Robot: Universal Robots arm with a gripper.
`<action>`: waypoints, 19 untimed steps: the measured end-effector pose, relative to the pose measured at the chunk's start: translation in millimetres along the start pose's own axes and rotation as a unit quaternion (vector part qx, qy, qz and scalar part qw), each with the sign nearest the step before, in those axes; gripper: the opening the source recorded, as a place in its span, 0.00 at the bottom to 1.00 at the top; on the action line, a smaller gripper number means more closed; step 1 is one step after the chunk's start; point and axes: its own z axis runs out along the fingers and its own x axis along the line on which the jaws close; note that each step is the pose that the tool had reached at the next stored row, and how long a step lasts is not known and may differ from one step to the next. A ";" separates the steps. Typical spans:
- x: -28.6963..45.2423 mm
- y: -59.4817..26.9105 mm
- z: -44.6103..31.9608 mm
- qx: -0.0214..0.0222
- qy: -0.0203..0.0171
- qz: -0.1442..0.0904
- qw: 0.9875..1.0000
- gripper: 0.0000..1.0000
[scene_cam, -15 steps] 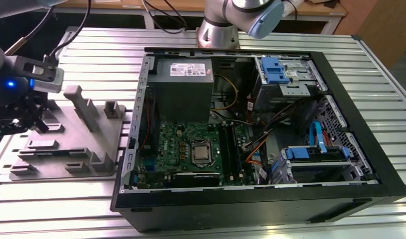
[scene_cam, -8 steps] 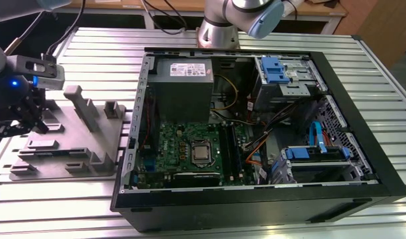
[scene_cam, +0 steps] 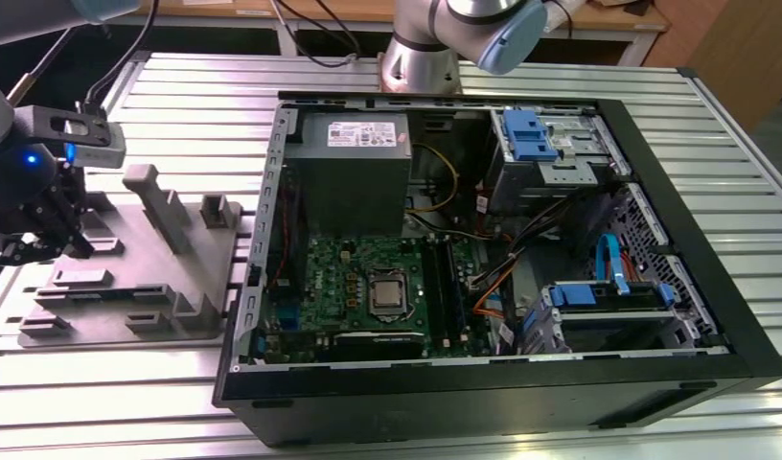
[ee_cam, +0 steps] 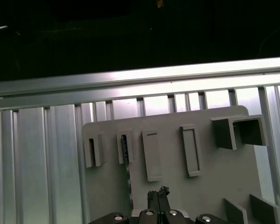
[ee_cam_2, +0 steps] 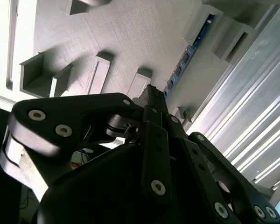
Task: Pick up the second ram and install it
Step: 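Pick up the second ram and move it above second insertion slot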
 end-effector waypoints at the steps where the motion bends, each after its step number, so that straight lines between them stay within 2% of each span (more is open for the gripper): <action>1: 0.0 0.0 0.0 0.000 0.000 0.000 1.000 0.10; 5: 0.0 -0.1 0.2 0.001 0.005 0.000 1.000 0.10; 13: 1.9 -0.3 1.2 0.001 0.005 -0.003 1.000 0.10; 19: 9.9 -1.3 3.6 0.000 0.006 -0.014 1.000 0.10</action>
